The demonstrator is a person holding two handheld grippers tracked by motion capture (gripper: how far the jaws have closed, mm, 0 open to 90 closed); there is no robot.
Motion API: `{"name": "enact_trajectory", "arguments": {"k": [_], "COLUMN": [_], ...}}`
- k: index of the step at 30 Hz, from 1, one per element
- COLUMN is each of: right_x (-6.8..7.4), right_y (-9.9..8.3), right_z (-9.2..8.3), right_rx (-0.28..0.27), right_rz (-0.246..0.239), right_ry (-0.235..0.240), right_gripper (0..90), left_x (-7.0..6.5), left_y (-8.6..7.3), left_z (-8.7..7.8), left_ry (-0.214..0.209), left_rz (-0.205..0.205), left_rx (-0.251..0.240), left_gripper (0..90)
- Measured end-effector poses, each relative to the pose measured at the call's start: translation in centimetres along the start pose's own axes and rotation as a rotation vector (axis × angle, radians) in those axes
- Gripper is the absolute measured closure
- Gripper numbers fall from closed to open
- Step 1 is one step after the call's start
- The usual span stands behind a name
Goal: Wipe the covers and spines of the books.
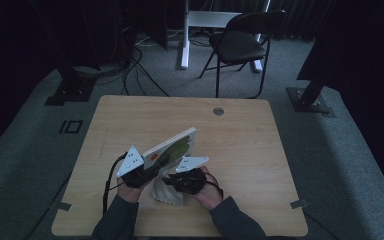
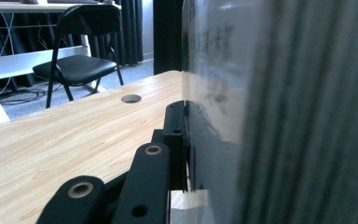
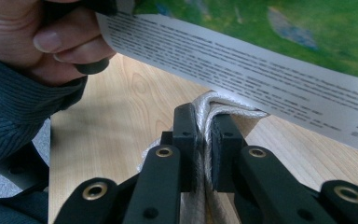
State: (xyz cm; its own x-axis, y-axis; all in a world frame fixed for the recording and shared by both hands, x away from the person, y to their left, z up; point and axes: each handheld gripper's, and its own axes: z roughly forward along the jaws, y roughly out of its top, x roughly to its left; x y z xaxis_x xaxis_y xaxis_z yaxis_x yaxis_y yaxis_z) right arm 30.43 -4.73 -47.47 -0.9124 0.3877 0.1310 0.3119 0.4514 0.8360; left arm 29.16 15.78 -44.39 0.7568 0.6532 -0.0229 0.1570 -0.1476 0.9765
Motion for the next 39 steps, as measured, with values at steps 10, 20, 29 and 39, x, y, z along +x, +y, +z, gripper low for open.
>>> {"name": "enact_trajectory", "arguments": {"k": [10, 20, 29, 39], "right_x": [0.8, 1.3, 1.9, 2.3], "right_y": [0.4, 0.6, 0.9, 1.2], "right_z": [0.1, 0.3, 0.6, 0.7], "right_rx": [-0.005, -0.009, -0.009, -0.01], "right_rz": [-0.022, -0.032, -0.052, -0.068], "right_ry": [0.014, 0.031, 0.047, 0.055], "right_gripper": [82.8, 82.9, 82.9, 82.9], "left_x": [0.0, 0.0, 0.0, 0.1], "left_y": [0.0, -0.1, -0.1, -0.1], "left_z": [0.0, 0.0, 0.0, 0.0], "left_ry": [0.005, 0.006, 0.009, 0.011], "left_rz": [-0.004, -0.005, -0.007, -0.013], "left_rx": [-0.001, 0.0, -0.002, -0.009], "left_gripper": [77.7, 77.7, 77.7, 77.7]}}
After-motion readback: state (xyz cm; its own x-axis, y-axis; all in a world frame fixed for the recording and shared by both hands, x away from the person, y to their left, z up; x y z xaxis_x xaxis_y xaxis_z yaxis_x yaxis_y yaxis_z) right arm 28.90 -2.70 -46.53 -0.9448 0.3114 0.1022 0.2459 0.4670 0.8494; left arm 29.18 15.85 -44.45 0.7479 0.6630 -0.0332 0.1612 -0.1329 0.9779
